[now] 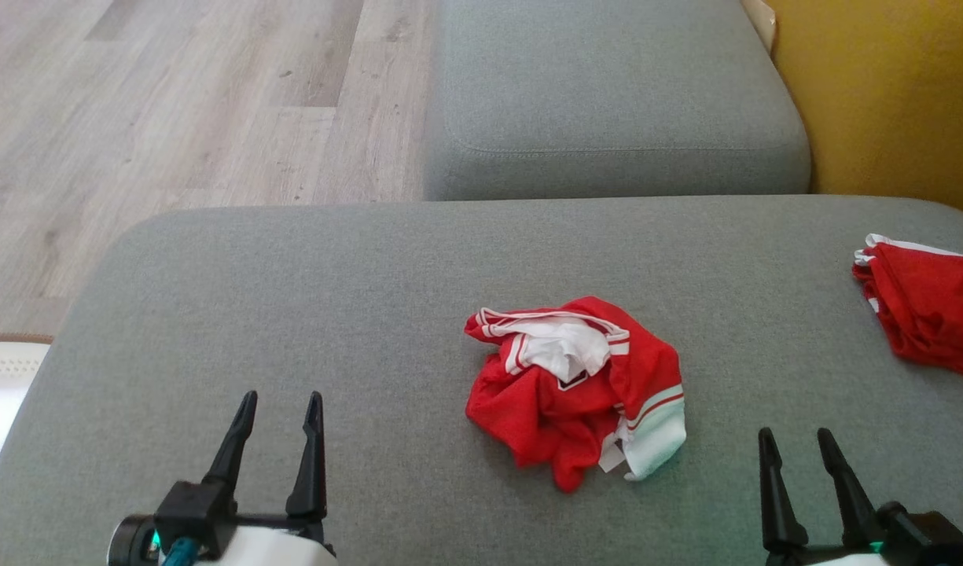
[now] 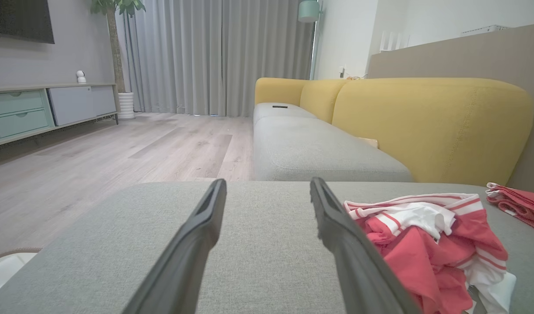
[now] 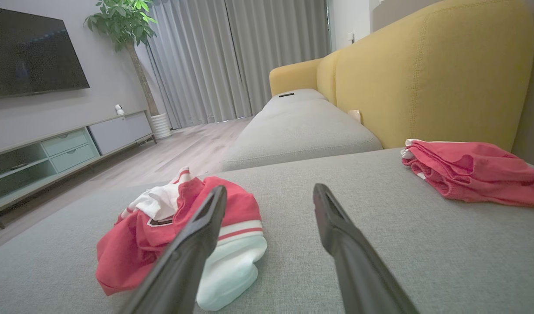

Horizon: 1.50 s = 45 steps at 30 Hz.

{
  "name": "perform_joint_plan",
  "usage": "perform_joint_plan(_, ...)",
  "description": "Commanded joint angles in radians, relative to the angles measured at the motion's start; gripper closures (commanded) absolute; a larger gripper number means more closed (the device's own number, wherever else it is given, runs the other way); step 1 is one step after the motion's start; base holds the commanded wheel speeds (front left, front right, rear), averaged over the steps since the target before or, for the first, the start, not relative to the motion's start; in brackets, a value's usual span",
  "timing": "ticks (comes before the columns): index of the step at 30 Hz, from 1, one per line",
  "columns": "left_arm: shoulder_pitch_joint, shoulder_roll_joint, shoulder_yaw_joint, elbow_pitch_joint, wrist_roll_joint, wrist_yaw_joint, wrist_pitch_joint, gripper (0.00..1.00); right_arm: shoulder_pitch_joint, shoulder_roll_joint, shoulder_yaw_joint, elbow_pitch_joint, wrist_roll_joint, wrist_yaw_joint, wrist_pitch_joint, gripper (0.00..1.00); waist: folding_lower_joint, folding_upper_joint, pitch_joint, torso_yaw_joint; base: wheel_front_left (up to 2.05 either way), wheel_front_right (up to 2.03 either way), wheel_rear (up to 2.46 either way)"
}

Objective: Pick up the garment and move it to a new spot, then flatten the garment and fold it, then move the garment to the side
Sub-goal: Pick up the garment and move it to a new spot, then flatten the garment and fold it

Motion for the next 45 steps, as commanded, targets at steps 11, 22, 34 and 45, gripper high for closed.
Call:
perform_joint_plan(11,-0.036,-0.010,0.035,-0.022,0.016,-0.012,-0.012,0.00,-0.039,-0.009,0.025,-0.030,-0.011,0.007,-0.006,0.00,0.0000,0.0000,0.006,-0.010,0.00,0.00,0.00)
perform_joint_plan(22,-0.103,-0.011,-0.119,0.066,-0.004,-0.076,-0.012,0.00,-0.058,-0.009,0.035,-0.038,-0.033,0.007,-0.006,0.00,0.0000,0.0000,0.036,-0.028,0.00,0.00,0.00)
perform_joint_plan(34,-0.452,-0.011,-0.570,0.369,-0.294,-0.135,0.054,0.00,-0.139,-0.009,0.089,-0.031,-0.052,0.007,-0.006,0.00,0.0000,0.0000,0.127,-0.129,0.00,0.00,0.00)
perform_joint_plan(45,-0.708,-0.011,-0.753,0.482,-0.710,-0.027,0.132,0.00,-0.189,-0.012,0.111,-0.026,-0.067,0.007,-0.006,0.00,0.0000,0.0000,0.197,-0.219,0.00,0.00,0.00)
